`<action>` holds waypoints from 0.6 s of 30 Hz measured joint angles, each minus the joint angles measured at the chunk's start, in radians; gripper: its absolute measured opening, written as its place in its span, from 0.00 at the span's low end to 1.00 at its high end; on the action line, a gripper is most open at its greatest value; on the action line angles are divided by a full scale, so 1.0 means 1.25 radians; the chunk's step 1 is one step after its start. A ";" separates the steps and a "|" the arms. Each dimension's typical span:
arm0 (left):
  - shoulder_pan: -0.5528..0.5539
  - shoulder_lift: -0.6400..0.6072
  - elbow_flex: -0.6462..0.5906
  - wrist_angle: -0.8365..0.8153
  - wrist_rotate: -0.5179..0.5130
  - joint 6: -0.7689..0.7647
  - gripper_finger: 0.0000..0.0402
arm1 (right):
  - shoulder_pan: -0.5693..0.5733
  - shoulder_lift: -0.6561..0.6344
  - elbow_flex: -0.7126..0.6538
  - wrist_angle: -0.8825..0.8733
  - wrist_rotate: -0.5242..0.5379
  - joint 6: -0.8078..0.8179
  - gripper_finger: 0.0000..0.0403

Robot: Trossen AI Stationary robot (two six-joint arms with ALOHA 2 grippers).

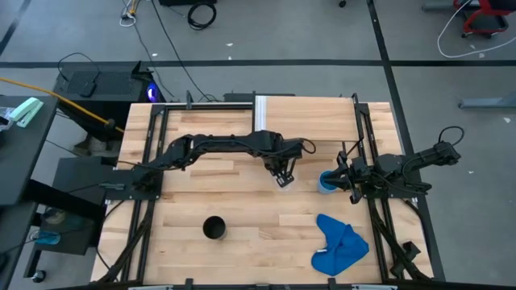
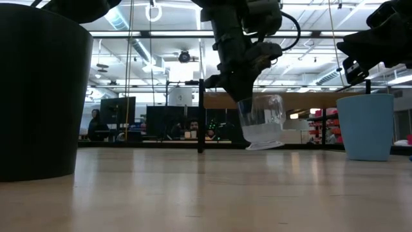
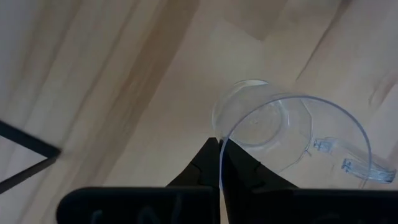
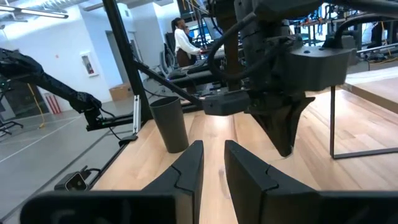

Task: Stack small to large cups/mugs on shelf
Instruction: Move the transparent cup to the center of the table

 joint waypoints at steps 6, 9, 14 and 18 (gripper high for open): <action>0.000 0.000 0.000 -0.003 -0.006 0.014 0.02 | 0.000 0.000 0.000 0.000 0.000 0.000 0.18; 0.000 0.000 0.000 -0.013 -0.006 0.031 0.02 | 0.000 0.000 0.000 0.000 0.000 0.000 0.18; -0.001 0.000 0.000 -0.045 -0.006 0.057 0.02 | 0.000 0.000 0.000 0.000 0.000 0.000 0.18; 0.000 0.000 0.000 -0.047 -0.006 0.058 0.02 | 0.000 0.000 0.000 0.000 0.000 0.000 0.18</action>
